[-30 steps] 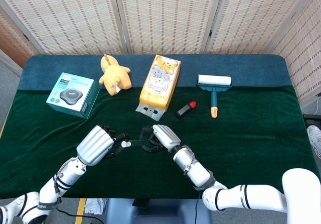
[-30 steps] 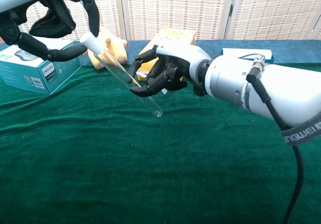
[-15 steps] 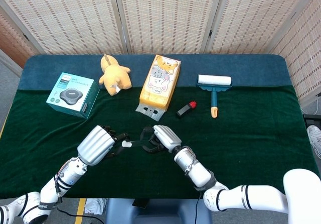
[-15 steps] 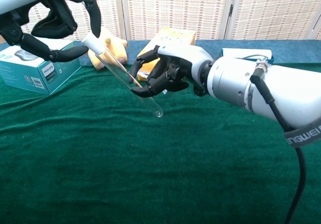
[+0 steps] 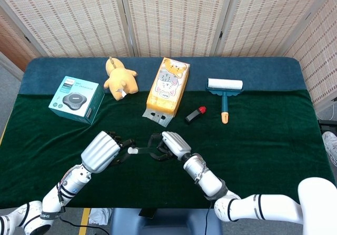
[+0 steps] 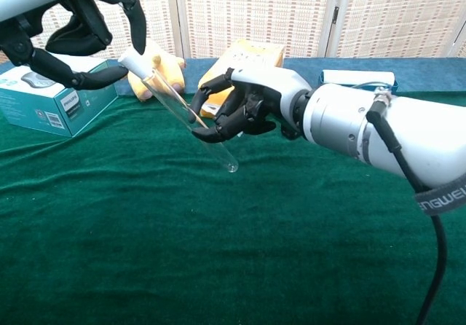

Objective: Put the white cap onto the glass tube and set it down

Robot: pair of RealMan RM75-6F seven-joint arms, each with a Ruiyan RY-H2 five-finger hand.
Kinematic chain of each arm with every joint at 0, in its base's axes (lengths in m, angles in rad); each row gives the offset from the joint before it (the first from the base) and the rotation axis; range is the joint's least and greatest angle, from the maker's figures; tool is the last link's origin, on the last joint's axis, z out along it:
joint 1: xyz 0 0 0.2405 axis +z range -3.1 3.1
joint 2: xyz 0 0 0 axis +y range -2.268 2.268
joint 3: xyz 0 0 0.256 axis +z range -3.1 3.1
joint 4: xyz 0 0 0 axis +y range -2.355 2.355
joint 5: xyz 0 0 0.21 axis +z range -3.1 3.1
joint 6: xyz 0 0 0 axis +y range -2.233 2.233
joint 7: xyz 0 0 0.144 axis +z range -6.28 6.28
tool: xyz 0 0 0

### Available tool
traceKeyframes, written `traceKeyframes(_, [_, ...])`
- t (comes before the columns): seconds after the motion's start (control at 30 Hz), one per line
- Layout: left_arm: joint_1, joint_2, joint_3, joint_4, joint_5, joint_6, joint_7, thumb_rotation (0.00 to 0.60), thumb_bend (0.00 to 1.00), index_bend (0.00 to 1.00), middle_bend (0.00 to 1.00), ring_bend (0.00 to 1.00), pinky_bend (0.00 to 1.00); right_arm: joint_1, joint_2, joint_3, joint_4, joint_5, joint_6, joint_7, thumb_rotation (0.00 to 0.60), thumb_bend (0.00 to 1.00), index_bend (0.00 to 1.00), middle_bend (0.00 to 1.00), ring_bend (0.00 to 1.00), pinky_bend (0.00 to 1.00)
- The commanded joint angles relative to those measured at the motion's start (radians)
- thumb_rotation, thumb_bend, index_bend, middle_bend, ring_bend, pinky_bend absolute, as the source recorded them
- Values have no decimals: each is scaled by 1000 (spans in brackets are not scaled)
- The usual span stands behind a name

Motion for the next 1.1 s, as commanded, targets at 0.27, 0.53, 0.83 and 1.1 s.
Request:
traceKeyframes(0.27, [-2,-6,2,8,-7,-4,5,600,465,581,1000,866,838,1,-2,0,2,-1,-3,5,600,705,950,1000,1000,1000])
traceKeyframes(0.53, [-3,-12,5,12,-8,-4,8,600,466,582,1000,866,838,3,-12,3,2,-1,2,6,600,705,950,1000,1000,1000])
traceKeyframes(0.83, [-4,-27,6,19,-16,-5,5,600,465,583,1000,866,838,4,-25,8,4,1,6,12,600,707,950,1000,1000,1000])
traceKeyframes(1.1, [-5,-33,5,20,-19,-3,2,600,465,583,1000,866,839,6,-30,10,5,3,5,11,600,708,950,1000,1000,1000])
